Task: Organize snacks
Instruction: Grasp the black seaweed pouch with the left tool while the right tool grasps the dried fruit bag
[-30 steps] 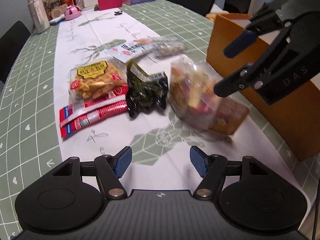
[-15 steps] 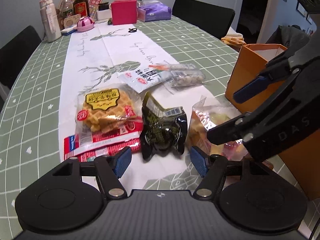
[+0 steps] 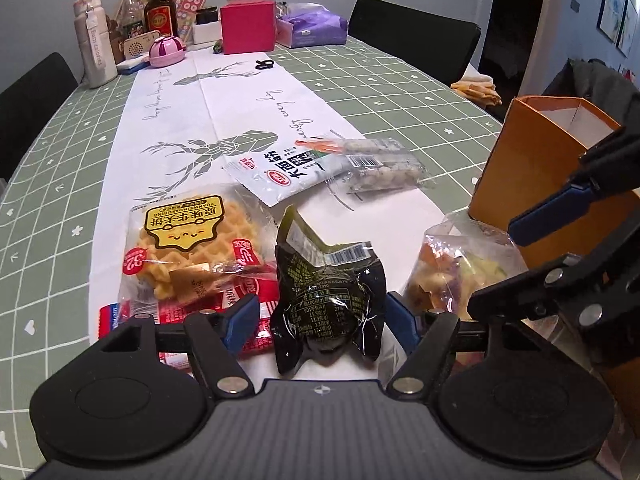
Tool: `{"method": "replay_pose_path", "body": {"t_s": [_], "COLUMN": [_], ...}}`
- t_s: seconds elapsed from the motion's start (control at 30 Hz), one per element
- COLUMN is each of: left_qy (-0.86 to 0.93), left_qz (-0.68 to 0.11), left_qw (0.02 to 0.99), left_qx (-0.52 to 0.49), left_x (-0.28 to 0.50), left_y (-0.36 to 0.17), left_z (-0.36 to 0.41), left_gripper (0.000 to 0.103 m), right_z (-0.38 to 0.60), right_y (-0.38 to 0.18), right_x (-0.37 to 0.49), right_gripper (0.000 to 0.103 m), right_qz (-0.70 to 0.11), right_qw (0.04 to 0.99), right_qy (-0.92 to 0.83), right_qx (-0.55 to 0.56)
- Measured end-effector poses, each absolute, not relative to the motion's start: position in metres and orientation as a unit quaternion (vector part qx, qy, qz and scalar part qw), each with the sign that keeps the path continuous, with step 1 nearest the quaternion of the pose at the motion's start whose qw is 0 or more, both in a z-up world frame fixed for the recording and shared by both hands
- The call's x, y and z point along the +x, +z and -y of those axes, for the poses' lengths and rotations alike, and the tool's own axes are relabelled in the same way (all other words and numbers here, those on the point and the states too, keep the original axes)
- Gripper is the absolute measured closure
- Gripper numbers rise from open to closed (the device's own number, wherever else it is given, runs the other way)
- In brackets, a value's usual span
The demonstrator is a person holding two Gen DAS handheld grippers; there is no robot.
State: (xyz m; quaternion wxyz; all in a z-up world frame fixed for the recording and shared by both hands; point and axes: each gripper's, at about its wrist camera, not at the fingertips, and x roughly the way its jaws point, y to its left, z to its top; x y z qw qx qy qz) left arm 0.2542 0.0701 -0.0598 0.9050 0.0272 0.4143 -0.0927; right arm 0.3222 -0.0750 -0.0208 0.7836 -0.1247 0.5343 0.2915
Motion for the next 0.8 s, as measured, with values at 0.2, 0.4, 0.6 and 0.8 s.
{"method": "replay_pose_path", "body": {"t_s": [0.2, 0.4, 0.6, 0.8], "left_qy": [-0.116, -0.094, -0.053, -0.042], "left_qz": [-0.422, -0.435, -0.484, -0.516], "left_qw": [0.899, 0.895, 0.873, 0.855], "left_qx": [0.021, 0.035, 0.031, 0.042], "left_x": [0.255, 0.244, 0.227, 0.206], "left_y": [-0.067, -0.061, -0.054, -0.050], "left_z": [-0.069, -0.063, -0.068, -0.074], "left_gripper": [0.033, 0.042, 0.044, 0.044], "right_z": [0.076, 0.077, 0.071, 0.069], "right_y": [-0.023, -0.027, -0.035, -0.032], "right_x": [0.330, 0.333, 0.329, 0.319], "right_gripper": [0.044, 0.038, 0.023, 0.023], "right_qz": [-0.543, -0.561, -0.579, -0.578], "right_qw": [0.783, 0.776, 0.767, 0.765], "right_qy": [0.286, 0.279, 0.273, 0.283], "right_qx": [-0.103, -0.071, -0.046, -0.026]}}
